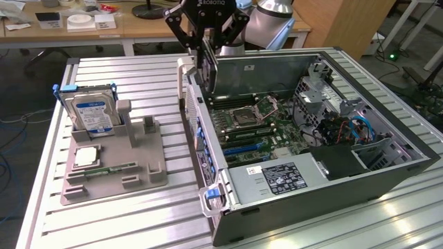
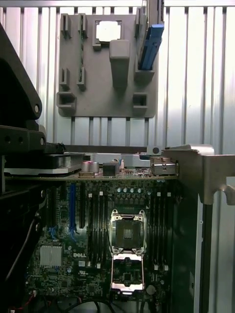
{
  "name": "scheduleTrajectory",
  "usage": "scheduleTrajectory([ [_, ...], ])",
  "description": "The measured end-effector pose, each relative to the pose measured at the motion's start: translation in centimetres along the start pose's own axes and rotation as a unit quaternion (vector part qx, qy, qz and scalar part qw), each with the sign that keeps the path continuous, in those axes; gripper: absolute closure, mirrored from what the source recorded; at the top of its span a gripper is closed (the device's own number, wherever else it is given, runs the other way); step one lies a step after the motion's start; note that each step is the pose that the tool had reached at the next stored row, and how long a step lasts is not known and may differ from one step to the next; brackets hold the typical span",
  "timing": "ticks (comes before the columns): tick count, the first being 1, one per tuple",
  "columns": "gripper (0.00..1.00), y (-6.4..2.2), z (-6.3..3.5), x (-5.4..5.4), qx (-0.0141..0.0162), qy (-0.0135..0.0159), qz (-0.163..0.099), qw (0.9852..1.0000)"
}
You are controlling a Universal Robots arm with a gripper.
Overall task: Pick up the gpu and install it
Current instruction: 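Pick up the gpu and move the gpu toward the slot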
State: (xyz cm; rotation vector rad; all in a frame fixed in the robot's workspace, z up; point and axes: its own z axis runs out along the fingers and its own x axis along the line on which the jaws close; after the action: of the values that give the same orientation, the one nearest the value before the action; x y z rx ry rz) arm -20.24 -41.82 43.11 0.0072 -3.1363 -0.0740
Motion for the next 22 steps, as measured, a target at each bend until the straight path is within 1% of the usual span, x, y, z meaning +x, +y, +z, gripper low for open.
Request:
scheduleTrajectory([
  [8, 0.72, 0.0, 0.0, -1.3, 0.0, 0.0, 0.0, 1.0],
  [22, 0.72, -0.02, 0.02, -3.9, 0.0, 0.0, 0.0, 1.0],
])
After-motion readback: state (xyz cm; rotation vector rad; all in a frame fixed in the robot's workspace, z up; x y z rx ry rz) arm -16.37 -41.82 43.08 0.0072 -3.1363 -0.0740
